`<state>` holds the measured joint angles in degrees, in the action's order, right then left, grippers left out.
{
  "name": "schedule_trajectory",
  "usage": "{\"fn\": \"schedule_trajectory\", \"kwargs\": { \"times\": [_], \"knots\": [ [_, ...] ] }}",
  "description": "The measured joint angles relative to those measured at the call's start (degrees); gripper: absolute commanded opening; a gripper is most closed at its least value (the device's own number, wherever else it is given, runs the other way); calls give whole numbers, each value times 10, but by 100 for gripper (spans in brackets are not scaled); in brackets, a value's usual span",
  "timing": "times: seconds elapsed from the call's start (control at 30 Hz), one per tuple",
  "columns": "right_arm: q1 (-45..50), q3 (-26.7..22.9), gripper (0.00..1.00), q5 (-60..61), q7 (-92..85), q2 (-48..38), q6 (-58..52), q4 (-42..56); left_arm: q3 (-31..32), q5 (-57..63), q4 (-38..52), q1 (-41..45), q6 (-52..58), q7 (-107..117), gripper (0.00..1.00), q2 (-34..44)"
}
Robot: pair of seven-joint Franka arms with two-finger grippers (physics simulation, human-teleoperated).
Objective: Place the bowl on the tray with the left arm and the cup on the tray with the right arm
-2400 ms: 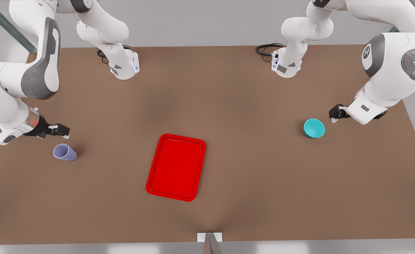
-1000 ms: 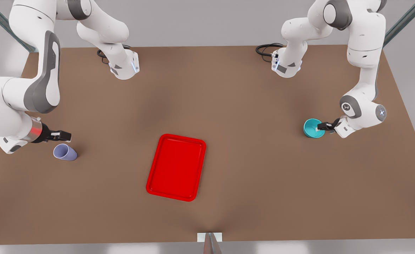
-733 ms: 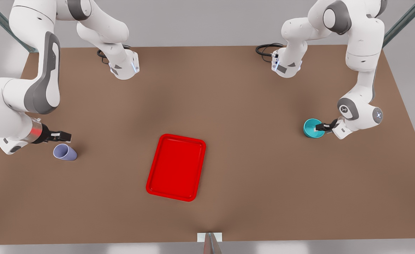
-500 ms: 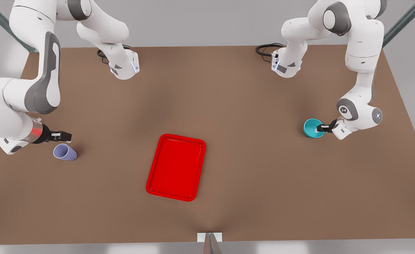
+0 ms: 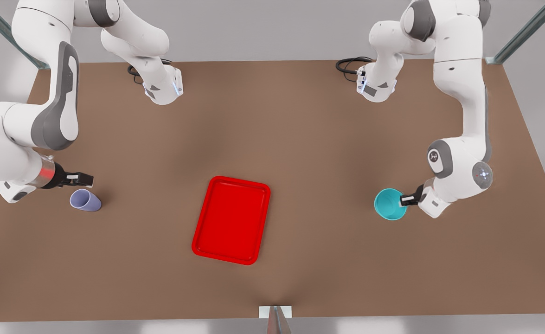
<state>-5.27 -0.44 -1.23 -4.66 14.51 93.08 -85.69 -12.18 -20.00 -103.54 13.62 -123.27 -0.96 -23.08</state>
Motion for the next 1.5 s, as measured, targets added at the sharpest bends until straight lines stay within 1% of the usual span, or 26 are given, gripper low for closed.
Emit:
{"fn": "schedule_trajectory", "kwargs": {
  "times": [0.07, 0.1, 0.2, 0.3, 0.4, 0.53, 0.63, 0.77, 0.93, 0.97, 1.13, 1.17, 1.2, 1.23, 1.27, 1.3, 1.33, 1.43, 1.5],
  "knots": [
    [0, 0, 100, 0, 0, 0, 1, 0, 5, 7, 43, 44, 0, 98, 21, -29],
    [0, 0, 100, 0, 0, -1, 0, 0, 17, 10, 64, 52, 0, 143, 21, -40],
    [0, 0, 100, 0, 0, 0, 0, 1, 75, 17, 145, 56, 1, 276, 21, -87],
    [-5, 0, 100, -1, -1, 1, 1, 1, 79, 17, 219, 111, 1, 382, 21, -136],
    [-10, 0, 100, -1, -3, 4, 2, 1, 94, 13, 247, 146, -2, 451, 21, -153],
    [-14, 0, 100, -1, -3, 5, 3, 0, 95, 6, 309, 206, -13, 527, 21, -205],
    [-16, 0, 100, -1, -3, 5, 3, 0, 108, 2, 317, 227, -18, 533, 21, -218],
    [-17, 0, 100, -2, -4, 9, 3, 1, 121, 1, 322, 259, -83, 559, 21, -248],
    [-22, 0, 100, -2, -8, 12, 3, 1, 127, -3, 323, 279, -121, 562, 21, -278],
    [-23, 0, 100, -2, -7, 14, 10, -1, 127, -3, 323, 280, -121, 559, 21, -281],
    [-61, -1, 100, -15, -42, 70, 123, -21, 129, -6, 323, 283, -122, 556, 21, -290],
    [-76, -1, 100, -17, -65, 75, 139, -25, 129, -7, 323, 283, -123, 556, 38, -293],
    [-91, -1, 100, -17, -80, 86, 151, -25, 129, -12, 323, 283, -126, 557, 48, -293],
    [-108, -1, 100, -17, -101, 98, 166, -25, 129, -19, 323, 285, -132, 560, 67, -296],
    [-122, -1, 100, -17, -118, 105, 172, -26, 129, -23, 323, 287, -132, 561, 82, -297],
    [-123, -1, 100, -16, -119, 106, 173, -37, 129, -26, 323, 287, -135, 561, 100, -298],
    [-123, -1, 100, -10, -120, 106, 177, -51, 129, -30, 322, 292, -146, 561, 100, -300],
    [-124, -1, 100, -4, -119, 100, 240, -111, 129, -33, 323, 292, -147, 562, 100, -300],
    [-130, -1, 100, -4, -119, 103, 250, -122, 129, -34, 323, 292, -146, 562, 100, -300]
  ]
}}
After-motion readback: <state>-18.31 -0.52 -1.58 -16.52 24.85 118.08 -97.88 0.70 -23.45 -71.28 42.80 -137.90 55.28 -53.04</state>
